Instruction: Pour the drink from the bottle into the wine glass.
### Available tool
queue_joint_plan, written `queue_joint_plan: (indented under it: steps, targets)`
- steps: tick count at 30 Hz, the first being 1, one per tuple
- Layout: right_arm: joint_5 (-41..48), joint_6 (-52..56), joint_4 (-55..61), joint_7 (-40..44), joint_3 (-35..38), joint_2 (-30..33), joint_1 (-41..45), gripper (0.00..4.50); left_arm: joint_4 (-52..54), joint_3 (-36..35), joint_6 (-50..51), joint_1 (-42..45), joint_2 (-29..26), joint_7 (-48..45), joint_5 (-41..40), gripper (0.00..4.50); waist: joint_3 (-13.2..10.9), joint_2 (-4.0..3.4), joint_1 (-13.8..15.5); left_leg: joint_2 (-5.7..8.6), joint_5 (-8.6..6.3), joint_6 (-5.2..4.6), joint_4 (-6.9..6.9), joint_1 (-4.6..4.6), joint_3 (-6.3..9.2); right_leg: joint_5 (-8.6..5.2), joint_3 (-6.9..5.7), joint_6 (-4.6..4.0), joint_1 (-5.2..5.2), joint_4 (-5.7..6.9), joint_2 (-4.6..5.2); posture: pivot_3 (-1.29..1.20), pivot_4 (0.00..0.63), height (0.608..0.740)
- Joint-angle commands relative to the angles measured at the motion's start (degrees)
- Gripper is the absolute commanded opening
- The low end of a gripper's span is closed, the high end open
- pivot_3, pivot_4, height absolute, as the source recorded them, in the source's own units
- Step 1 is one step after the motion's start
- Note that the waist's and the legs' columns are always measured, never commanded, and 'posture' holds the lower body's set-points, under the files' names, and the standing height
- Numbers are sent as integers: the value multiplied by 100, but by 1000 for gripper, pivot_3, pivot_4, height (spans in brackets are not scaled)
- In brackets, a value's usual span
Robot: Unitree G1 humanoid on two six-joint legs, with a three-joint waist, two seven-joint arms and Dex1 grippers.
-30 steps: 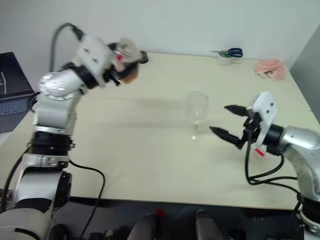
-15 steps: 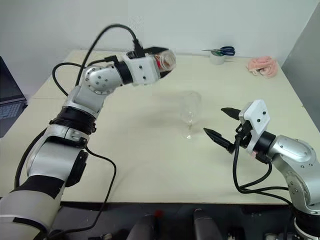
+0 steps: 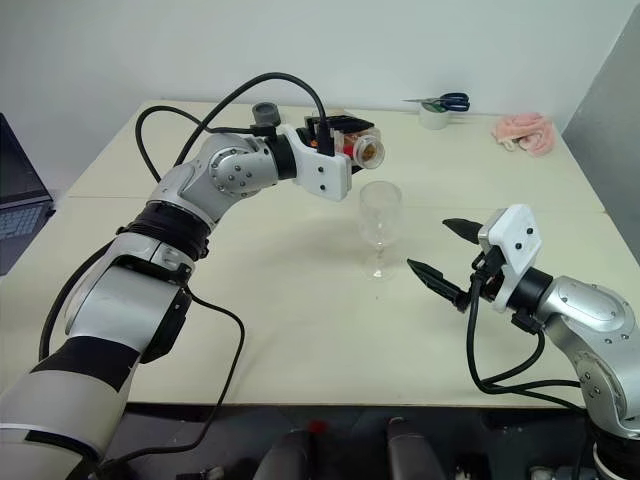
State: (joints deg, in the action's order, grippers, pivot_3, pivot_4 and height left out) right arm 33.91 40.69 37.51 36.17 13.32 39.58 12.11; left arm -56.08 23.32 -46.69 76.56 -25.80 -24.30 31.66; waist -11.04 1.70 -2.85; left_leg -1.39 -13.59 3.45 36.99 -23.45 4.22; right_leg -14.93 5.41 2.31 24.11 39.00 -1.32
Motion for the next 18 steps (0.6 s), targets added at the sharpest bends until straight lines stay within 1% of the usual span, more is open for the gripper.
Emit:
queue_joint_plan:
  steps: [1,9,18]
  targets:
    - [113,-60,128,-29,115,84,142,4500,-8,66,-158,349,-92,456,276,2138,0,0,0,0,0,0,0,0,0,0,0,0,0,0,0,0,150,740]
    - [174,-50,85,-61,86,126,224,4500,-212,332,-347,497,-92,958,744,2138,0,0,3,0,0,0,0,0,0,4,-1,-7,0,1,0,0,150,740]
    - [176,-26,64,-85,52,158,302,4500,-418,499,-397,663,-48,1305,1005,2138,0,0,5,0,0,0,1,1,0,5,-1,-9,0,4,0,0,150,740]
